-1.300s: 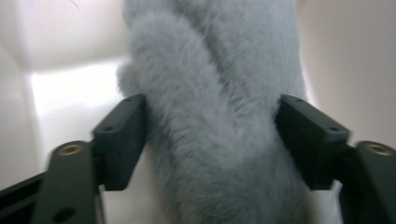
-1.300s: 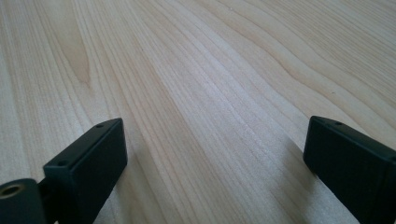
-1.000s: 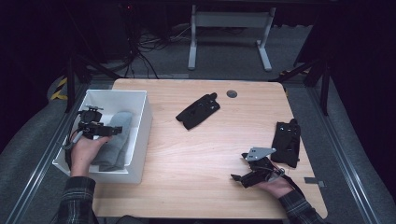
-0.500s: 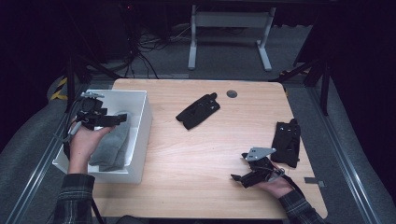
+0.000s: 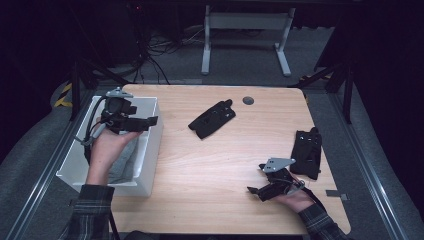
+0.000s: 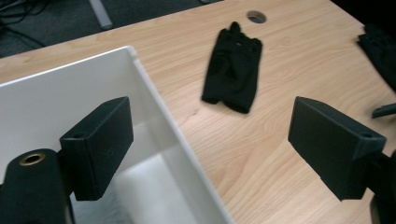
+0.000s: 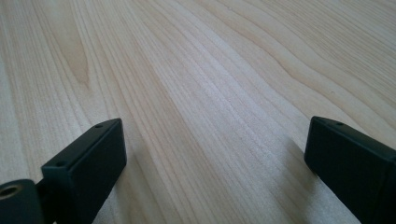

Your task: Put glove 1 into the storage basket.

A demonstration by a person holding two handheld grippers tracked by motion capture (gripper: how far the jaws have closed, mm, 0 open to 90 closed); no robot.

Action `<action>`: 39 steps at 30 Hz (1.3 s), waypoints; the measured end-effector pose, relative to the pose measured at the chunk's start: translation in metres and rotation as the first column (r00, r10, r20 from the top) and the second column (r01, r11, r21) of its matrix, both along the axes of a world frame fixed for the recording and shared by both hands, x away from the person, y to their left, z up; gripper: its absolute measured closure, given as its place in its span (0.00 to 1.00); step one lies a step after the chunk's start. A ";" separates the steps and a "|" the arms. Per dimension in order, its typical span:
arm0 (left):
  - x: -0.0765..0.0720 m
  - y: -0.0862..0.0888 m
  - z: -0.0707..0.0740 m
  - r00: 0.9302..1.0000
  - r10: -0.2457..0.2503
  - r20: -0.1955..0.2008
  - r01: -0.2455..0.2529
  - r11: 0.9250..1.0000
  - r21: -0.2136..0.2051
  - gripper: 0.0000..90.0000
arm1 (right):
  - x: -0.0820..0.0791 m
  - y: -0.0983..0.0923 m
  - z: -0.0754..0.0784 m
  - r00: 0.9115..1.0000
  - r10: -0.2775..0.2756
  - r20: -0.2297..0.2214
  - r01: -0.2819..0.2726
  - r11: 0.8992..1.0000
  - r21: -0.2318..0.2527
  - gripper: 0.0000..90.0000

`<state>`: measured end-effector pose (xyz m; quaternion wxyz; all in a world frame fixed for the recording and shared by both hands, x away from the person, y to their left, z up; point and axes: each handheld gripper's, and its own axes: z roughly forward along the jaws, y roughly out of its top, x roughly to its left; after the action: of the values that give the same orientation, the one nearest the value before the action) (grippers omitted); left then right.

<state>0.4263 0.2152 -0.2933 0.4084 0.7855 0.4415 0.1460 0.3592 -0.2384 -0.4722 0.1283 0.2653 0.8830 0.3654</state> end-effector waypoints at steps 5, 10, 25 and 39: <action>-0.005 -0.033 0.002 0.997 -0.073 0.008 0.073 0.997 -0.009 0.16 | 0.000 0.000 0.000 1.000 -0.001 0.000 0.001 1.000 0.000 0.06; -0.008 -0.063 0.000 0.990 -0.138 0.016 0.138 0.990 0.006 0.16 | 0.000 0.000 0.000 1.000 -0.009 -0.003 0.009 1.000 -0.003 0.04; -0.016 -0.128 -0.024 0.968 -0.251 -0.008 0.251 0.966 0.070 0.14 | 0.001 0.001 -0.001 1.000 -0.023 -0.010 0.022 1.000 -0.012 0.00; -0.026 -0.155 -0.054 0.951 -0.310 0.013 0.308 0.948 0.087 0.15 | 0.002 -0.003 0.006 0.999 0.002 -0.047 -0.004 0.998 -0.056 0.07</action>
<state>0.4007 0.0598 -0.3472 0.3987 0.8593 0.3012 0.1090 0.3608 -0.2413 -0.4660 0.1142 0.2689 0.8960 0.3343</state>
